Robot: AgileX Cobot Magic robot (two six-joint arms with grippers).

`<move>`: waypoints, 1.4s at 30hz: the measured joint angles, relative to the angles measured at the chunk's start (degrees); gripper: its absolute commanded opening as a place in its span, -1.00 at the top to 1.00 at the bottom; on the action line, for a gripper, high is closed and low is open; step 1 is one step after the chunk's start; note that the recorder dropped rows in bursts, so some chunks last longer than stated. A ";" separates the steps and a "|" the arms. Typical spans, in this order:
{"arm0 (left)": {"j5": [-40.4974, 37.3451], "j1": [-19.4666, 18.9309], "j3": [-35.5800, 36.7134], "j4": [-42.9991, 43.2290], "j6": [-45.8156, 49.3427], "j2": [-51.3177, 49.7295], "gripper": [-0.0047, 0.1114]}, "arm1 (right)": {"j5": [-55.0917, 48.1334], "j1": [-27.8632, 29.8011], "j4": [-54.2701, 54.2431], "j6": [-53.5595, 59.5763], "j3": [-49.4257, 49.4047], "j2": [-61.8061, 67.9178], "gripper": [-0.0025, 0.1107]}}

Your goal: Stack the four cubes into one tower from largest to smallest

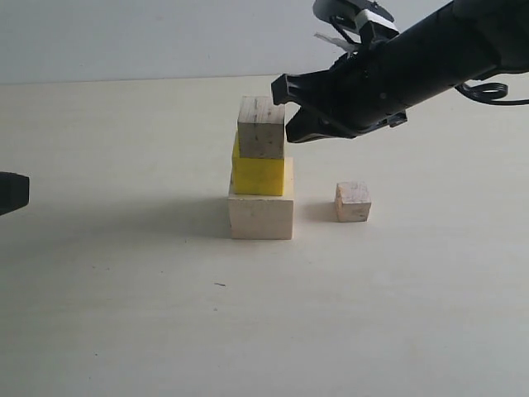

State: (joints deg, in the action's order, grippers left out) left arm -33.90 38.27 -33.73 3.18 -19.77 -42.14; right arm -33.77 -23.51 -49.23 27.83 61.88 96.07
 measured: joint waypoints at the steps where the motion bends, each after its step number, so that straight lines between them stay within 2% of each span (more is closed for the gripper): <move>1: 0.00 0.00 0.00 0.00 0.00 0.00 0.92 | 0.37 0.00 0.00 0.00 0.00 0.00 0.96; 34: 0.14 0.00 0.00 0.00 0.00 0.00 0.92 | 2.37 0.00 -3.49 4.52 0.00 2.17 0.96; 42: 0.14 0.00 0.00 0.00 0.11 0.00 0.92 | 2.51 0.00 1.64 -2.70 0.00 2.17 0.96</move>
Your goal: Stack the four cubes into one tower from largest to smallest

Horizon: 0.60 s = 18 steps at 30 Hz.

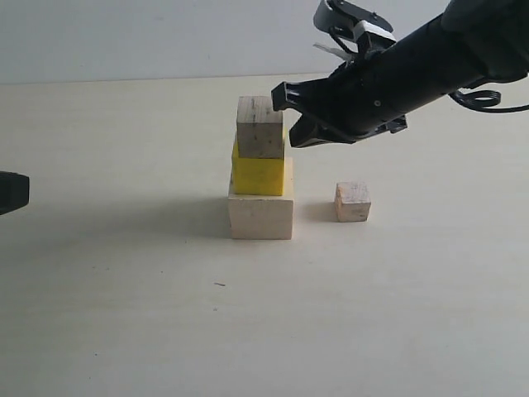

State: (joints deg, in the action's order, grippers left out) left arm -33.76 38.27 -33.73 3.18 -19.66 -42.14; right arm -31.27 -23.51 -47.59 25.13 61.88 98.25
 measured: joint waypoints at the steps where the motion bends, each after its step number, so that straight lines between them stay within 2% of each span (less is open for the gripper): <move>1: 0.00 0.00 0.00 0.00 0.12 0.00 0.92 | 0.00 0.00 0.45 -0.79 0.00 0.00 0.96; 10: 0.00 0.00 0.00 0.00 0.12 0.00 0.92 | 1.99 0.00 2.59 -7.81 -1.31 0.00 0.96; 18: 0.00 0.00 0.00 0.00 0.12 0.00 0.92 | 2.54 0.00 3.17 -8.15 -2.07 0.00 0.96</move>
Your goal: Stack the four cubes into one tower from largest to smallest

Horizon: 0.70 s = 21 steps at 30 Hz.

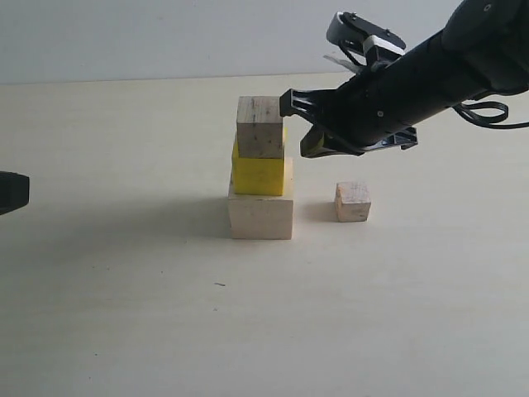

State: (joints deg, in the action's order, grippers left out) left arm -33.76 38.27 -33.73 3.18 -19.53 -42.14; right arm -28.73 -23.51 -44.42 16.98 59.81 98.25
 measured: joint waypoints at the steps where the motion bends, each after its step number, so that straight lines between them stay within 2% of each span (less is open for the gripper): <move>1: 0.00 0.00 0.00 0.00 0.00 0.00 0.92 | 0.00 0.00 -0.23 0.17 0.00 0.00 0.96; 12: 0.00 0.00 0.00 0.00 0.00 0.00 0.92 | 0.24 0.00 -1.00 1.69 0.00 0.36 0.96; 21: 0.38 0.00 0.00 0.00 0.00 0.00 0.92 | 1.28 0.00 -6.10 6.38 -0.16 1.79 0.96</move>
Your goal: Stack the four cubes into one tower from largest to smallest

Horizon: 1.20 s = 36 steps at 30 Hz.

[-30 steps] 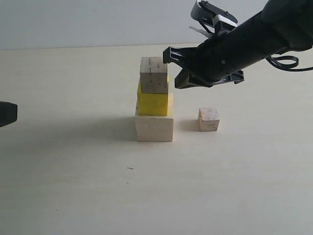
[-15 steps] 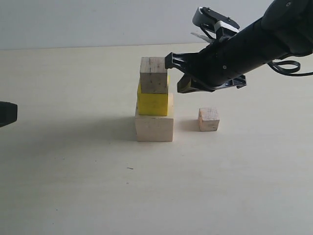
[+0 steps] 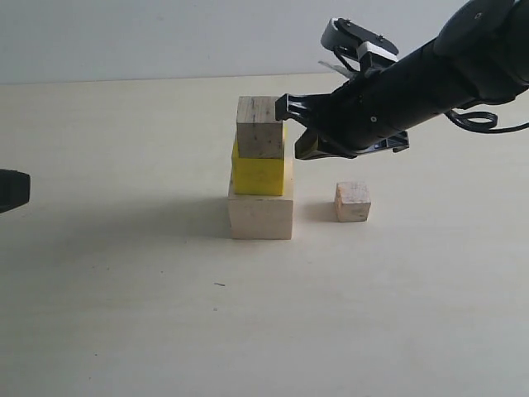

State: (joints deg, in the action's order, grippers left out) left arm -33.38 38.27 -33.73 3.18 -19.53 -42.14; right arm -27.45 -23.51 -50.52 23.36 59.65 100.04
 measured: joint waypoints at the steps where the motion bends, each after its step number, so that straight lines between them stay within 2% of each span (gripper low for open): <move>1: 0.00 0.00 0.00 0.00 0.00 0.00 0.92 | 0.10 0.00 -0.47 0.60 0.00 0.00 0.96; 36: 0.00 0.00 0.00 0.00 0.00 0.00 0.92 | -1.10 0.00 -8.34 10.69 0.00 0.00 0.96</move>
State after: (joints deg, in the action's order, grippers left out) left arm -33.38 38.27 -33.73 3.18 -19.53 -42.14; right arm -28.55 -23.51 -58.86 34.05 59.65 100.04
